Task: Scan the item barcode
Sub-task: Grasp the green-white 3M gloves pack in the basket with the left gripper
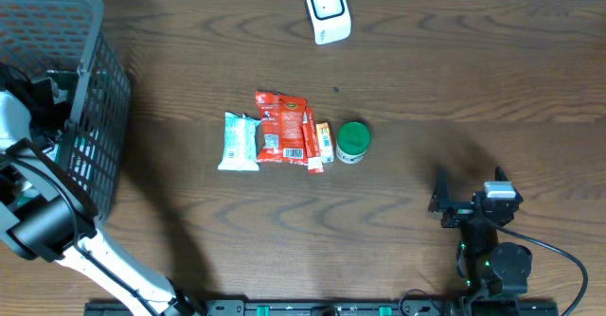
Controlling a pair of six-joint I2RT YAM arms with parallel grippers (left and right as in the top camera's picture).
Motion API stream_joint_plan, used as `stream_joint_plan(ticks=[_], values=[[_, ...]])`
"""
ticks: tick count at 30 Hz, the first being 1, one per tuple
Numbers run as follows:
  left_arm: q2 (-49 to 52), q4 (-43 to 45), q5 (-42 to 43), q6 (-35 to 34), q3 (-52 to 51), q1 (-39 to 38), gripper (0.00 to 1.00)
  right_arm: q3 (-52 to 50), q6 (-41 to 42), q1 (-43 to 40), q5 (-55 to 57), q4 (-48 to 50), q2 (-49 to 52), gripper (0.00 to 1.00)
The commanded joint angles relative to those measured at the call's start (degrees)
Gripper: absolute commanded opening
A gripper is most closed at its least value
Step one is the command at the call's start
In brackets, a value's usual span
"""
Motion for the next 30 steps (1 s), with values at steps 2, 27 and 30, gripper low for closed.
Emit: stream_joint_plan(ticks=[2, 27, 30], values=[[-5.3, -0.2, 0.8, -0.6, 1.5, 0.2, 0.95, -0.1, 0.6, 0.1, -0.3, -0.2, 0.0, 0.99], [1.2, 3.2, -4.9, 6.4, -7.9, -3.5, 0.99, -0.1, 0.6, 0.1, -0.3, -0.2, 0.0, 0.99], [3.0, 3.7, -5.1, 5.3, -7.9, -3.5, 0.99, -0.1, 0.6, 0.1, -0.3, -0.2, 0.0, 0.99]])
